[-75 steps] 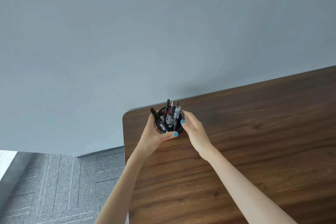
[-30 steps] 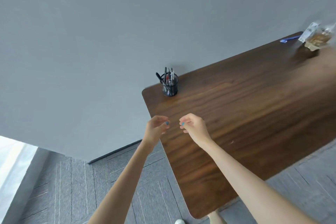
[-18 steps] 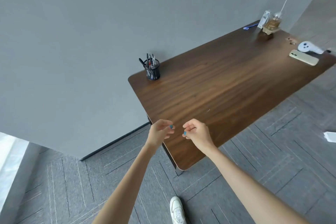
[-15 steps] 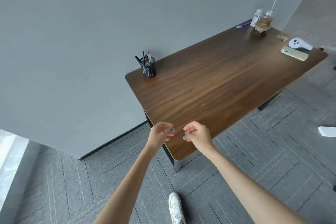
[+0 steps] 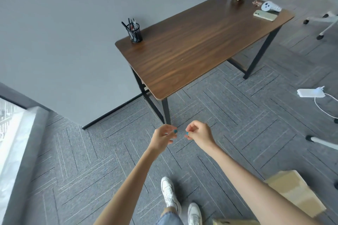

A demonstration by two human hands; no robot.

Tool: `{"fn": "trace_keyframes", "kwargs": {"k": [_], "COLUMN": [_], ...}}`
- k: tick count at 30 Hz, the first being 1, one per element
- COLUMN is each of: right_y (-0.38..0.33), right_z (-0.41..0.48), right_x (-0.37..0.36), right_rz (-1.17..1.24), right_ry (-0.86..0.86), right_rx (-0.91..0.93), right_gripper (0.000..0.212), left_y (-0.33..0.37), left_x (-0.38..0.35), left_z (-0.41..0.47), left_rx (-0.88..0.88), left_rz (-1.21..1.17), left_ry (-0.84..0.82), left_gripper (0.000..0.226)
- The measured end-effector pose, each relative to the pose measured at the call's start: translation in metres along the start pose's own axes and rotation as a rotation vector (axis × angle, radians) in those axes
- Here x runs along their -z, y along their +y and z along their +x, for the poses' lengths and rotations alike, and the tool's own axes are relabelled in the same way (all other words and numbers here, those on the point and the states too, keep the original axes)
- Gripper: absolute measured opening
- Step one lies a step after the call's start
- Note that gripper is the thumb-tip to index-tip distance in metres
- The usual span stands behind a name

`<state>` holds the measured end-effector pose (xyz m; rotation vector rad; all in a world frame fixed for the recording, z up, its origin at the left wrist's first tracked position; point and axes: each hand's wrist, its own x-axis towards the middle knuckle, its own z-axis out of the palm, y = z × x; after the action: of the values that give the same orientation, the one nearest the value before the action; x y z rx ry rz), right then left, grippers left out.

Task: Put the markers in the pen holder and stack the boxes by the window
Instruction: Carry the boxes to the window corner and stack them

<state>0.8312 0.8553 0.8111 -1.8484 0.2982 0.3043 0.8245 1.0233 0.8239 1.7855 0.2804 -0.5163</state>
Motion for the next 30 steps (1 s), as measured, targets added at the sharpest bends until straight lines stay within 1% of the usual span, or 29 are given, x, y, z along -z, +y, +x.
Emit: {"fn": "trace_keyframes", "kwargs": {"k": [4,8,10,14,17,21,23,28,30], "right_y": [0.024,0.047,0.06,0.091,0.118,0.154,0.172,0.211,0.226], "right_z": [-0.06,-0.118,-0.149,-0.217,-0.271,-0.338,-0.368,-0.422,-0.442], "right_x": [-0.003,-0.011,-0.016,-0.021,-0.02,-0.01,-0.005,0.023,0.039], "right_rz": [0.022,0.032,0.041,0.021,0.022,0.044,0.053,0.054,0.058], "right_ry": [-0.006,0.007,0.026,0.052,0.08,0.107,0.12,0.119,0.127], "right_rx": [-0.028,-0.038,-0.042,-0.039,-0.054,-0.108,-0.129,-0.154,-0.162], "right_gripper": [0.026,0.027,0.027,0.019,0.02,0.017,0.02,0.015,0.017], "left_y": [-0.023,-0.051,-0.07,-0.11,-0.137,-0.166,-0.176,-0.193,-0.2], "left_x": [-0.01,-0.017,-0.023,-0.036,-0.05,-0.079,-0.096,-0.142,-0.164], "left_z": [-0.055,-0.103,-0.129,-0.186,-0.229,-0.28,-0.304,-0.346,-0.362], "left_rx": [0.007,0.023,0.023,0.013,0.015,0.032,0.045,0.052,0.049], "left_rz": [0.012,0.038,0.051,0.074,0.093,0.109,0.118,0.136,0.15], "left_ry": [0.02,0.033,0.025,-0.019,-0.053,-0.102,-0.128,-0.162,-0.17], "left_gripper": [0.015,0.019,0.021,0.017,0.019,0.021,0.021,0.02,0.019]}}
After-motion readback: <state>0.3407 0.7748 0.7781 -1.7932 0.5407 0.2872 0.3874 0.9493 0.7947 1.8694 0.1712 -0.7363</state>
